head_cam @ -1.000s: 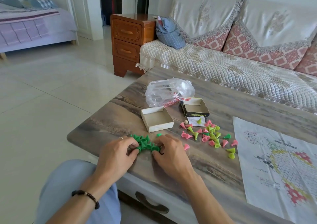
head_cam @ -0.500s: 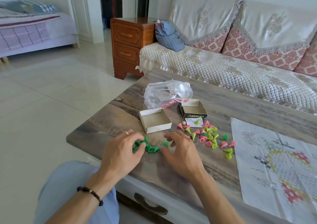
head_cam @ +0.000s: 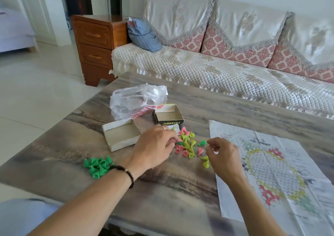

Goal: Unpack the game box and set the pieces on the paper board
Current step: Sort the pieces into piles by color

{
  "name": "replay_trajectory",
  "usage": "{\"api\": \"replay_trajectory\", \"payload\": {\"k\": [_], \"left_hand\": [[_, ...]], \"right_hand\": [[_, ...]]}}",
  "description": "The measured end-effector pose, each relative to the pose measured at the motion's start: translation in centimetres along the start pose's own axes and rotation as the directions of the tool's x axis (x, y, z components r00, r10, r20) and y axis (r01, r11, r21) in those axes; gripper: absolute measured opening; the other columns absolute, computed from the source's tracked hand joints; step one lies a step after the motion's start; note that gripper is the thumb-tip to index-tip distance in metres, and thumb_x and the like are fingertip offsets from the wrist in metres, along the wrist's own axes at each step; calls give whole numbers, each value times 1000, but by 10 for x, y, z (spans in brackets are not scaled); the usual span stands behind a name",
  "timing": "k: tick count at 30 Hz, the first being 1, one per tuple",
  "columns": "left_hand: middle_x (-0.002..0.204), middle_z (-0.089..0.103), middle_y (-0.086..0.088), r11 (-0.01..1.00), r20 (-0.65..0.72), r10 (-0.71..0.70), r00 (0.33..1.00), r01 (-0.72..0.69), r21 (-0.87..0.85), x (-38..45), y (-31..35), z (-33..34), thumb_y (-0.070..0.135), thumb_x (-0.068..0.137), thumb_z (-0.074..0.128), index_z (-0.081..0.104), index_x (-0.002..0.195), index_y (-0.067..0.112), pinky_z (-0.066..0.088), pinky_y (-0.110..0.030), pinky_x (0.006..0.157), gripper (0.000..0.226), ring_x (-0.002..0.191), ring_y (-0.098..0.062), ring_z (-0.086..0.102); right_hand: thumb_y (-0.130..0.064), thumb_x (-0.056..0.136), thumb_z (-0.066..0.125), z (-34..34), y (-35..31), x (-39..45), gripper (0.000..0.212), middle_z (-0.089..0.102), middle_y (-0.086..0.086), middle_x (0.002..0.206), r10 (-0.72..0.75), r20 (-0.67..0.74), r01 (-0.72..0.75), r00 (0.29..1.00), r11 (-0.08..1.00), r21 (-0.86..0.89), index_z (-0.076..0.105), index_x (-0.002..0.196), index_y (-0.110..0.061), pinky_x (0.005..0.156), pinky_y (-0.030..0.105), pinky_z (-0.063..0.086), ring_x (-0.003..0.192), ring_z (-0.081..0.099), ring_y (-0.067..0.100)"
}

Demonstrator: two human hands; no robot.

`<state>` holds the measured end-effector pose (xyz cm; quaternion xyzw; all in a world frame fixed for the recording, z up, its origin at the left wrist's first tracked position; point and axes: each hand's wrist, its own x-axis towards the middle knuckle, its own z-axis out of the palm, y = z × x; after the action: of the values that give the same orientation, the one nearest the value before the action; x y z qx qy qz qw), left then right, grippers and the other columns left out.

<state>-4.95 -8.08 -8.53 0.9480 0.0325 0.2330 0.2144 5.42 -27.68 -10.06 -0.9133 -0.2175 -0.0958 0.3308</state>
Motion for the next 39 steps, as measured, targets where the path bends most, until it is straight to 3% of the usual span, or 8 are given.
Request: {"api": "replay_trajectory", "payload": {"k": [4, 9, 15, 23, 29, 32, 39], "left_hand": [[105, 64, 2, 992, 174, 97, 980, -111, 68, 31, 1, 21, 11, 93, 53, 68, 116, 26, 43, -31, 79, 31, 103, -19, 53], [96, 58, 3, 959, 291, 164, 942, -221, 175, 49, -7, 36, 7, 89, 55, 70, 109, 28, 32, -29, 70, 33, 96, -19, 52], [96, 64, 4, 943, 294, 199, 935, -264, 203, 57, -10, 40, 9, 85, 61, 71, 96, 23, 35, -30, 71, 20, 93, -19, 52], [91, 63, 5, 906, 329, 249, 911, -339, 253, 60, -9, 42, 7, 84, 60, 69, 89, 26, 38, -30, 74, 21, 92, -18, 52], [93, 64, 4, 931, 315, 240, 918, -310, 194, 61, -6, 38, 13, 88, 59, 66, 91, 22, 34, -30, 78, 12, 95, -18, 53], [90, 63, 7, 980, 243, 161, 957, -184, 73, 61, -3, 25, 18, 89, 62, 67, 94, 23, 42, -31, 82, 8, 94, -17, 55], [82, 67, 13, 991, 140, -20, 990, 38, -128, 35, -21, -26, 11, 82, 67, 67, 82, 25, 53, -33, 72, 14, 76, -4, 62]], "right_hand": [[-12, 84, 62, -2, 14, 19, 22, 68, 1, 92, -6, 58, 12, 998, 996, -90, 70, 104, -14, 80, 33, 49, 88, 61, 19], [-19, 84, 60, 4, 13, 37, 30, 67, -3, 100, 3, 173, 32, 985, 979, -203, 67, 112, -24, 85, 38, 48, 99, 56, 20], [-10, 78, 55, 17, 11, 43, 36, 71, -1, 106, 39, 237, 18, 971, 972, -235, 72, 106, -24, 92, 44, 47, 106, 59, 26], [-4, 79, 52, 18, 12, 41, 36, 73, 4, 103, 0, 189, 42, 982, 974, -221, 74, 103, -20, 91, 43, 48, 100, 63, 29], [-7, 81, 57, 15, 11, 37, 27, 71, 2, 95, -52, 99, 66, 994, 986, -153, 75, 98, -18, 83, 44, 49, 93, 61, 28], [-7, 81, 57, 11, 6, 32, 25, 70, 1, 91, -95, 47, 100, 994, 990, -104, 75, 94, -19, 80, 43, 49, 89, 61, 26], [-7, 80, 60, 10, -34, 12, 23, 67, -1, 85, -142, 63, 141, 988, 990, 23, 75, 94, -18, 70, 28, 47, 74, 61, 17]]}}
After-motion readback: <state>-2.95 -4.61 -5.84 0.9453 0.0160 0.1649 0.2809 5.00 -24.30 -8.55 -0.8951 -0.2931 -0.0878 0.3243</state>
